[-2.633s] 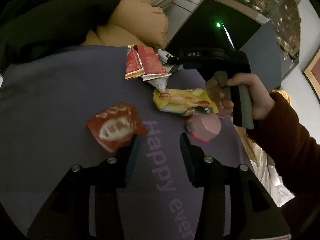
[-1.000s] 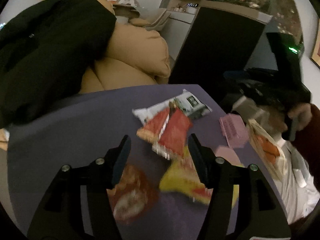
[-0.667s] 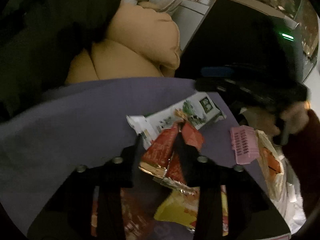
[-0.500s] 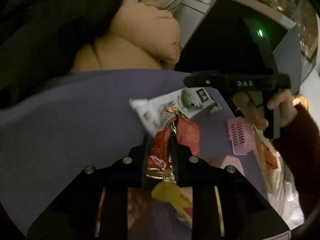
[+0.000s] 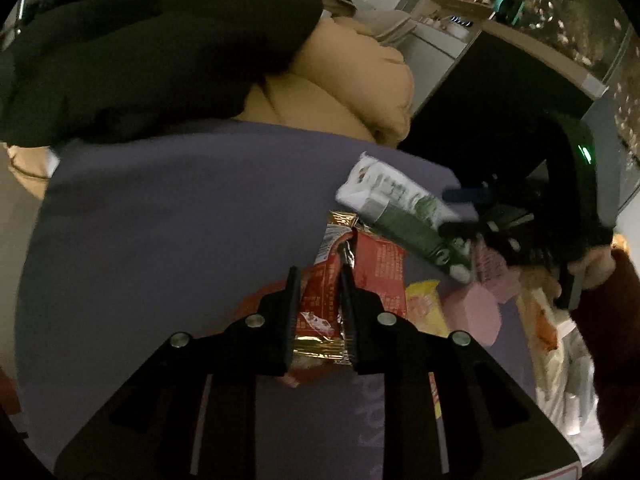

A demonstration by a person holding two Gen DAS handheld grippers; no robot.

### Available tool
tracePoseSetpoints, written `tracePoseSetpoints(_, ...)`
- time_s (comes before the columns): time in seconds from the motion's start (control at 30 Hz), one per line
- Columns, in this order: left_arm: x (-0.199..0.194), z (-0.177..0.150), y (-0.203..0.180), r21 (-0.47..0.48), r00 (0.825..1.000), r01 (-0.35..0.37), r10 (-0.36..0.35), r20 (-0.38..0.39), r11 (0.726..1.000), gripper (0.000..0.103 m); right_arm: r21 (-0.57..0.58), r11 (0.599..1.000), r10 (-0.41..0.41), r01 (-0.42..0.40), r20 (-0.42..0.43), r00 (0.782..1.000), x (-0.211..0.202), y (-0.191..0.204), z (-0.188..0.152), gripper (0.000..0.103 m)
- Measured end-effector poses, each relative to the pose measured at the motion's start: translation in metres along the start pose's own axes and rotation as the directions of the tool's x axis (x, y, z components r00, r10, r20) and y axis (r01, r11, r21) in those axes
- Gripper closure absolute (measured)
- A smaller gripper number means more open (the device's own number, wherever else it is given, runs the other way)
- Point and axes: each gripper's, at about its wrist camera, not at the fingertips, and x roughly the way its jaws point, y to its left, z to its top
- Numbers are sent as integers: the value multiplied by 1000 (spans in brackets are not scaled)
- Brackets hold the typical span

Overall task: Collect trash
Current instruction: 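Grasp the red snack packet with the left gripper while the right grasps the green-white milk box, then carry the red packet and milk box to the trash bag and release them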

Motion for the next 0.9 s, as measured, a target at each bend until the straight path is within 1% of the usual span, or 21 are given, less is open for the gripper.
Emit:
tracePoseSetpoints(0.1, -4, -10, 4, 11, 1000, -15, 15, -10, 1000, 84, 12, 1000, -21, 22, -41, 999, 19, 1, 12, 48)
tracePoseSetpoints(0.2, -6, -16, 6, 22, 1000, -25, 25, -8, 999, 84, 8, 999, -37, 38, -84, 996, 32, 0, 13, 47)
tracePoseSetpoints(0.23, -6, -18, 6, 25, 1000, -30, 30, -6, 999, 84, 3, 999, -47, 48, -78, 996, 32, 0, 10, 48)
tracePoseSetpoints(0.27, -7, -20, 6, 25, 1000, -29, 30, -4, 999, 84, 6, 997, -78, 79, -68, 995, 29, 0, 9, 50)
tracePoseSetpoints(0.3, -7, -22, 6, 25, 1000, -28, 28, -3, 999, 84, 17, 995, -96, 97, -58, 994, 24, -1, 8, 56)
tracePoseSetpoints(0.4, -11, -25, 5, 24, 1000, -22, 22, 2, 999, 84, 78, 991, -110, 110, 1, 994, -1, -5, 2, 57)
tracePoseSetpoints(0.53, -15, -27, 1, 23, 1000, -10, 9, 13, 1000, 84, 141, 981, -148, 135, 89, 985, -42, -9, -7, 57)
tracePoseSetpoints(0.63, -22, -31, -6, 22, 1000, 1, -1, 27, 1000, 84, 194, 970, -181, 150, 157, 971, -77, -6, -16, 57)
tracePoseSetpoints(0.67, -24, -33, -8, 24, 999, 2, -2, 33, 1000, 84, 210, 965, -198, 159, 183, 963, -91, -4, -21, 57)
tracePoseSetpoints(0.77, -37, -38, -18, 28, 999, 4, -6, 54, 1000, 84, 227, 960, -220, 166, 237, 946, -122, 6, -33, 57)
tracePoseSetpoints(0.87, -58, -41, -31, 29, 995, 2, -5, 99, 1000, 84, 236, 957, -232, 168, 279, 932, -148, 17, -47, 57)
tracePoseSetpoints(0.9, -69, -42, -40, 34, 992, -5, 0, 128, 999, 84, 231, 958, -235, 170, 294, 926, -159, 22, -53, 57)
